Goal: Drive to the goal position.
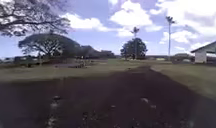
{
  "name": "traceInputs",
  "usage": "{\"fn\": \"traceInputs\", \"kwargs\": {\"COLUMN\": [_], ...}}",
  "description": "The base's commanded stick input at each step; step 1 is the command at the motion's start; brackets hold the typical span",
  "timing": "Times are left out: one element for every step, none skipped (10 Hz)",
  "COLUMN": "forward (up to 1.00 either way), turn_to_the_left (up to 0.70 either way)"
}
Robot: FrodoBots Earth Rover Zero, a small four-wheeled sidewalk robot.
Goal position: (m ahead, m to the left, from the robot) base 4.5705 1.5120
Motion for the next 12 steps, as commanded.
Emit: {"fn": "traceInputs", "kwargs": {"forward": [0.5,0.5,0.5,0.5,0.5,0.5,0.5,0.5,0.5,0.5,0.5,0.5], "turn_to_the_left": [-0.5,-0.5,-0.31,-0.1,0.0,0.0,0.0,0.0,0.0,0.0,0.0,0.0]}}
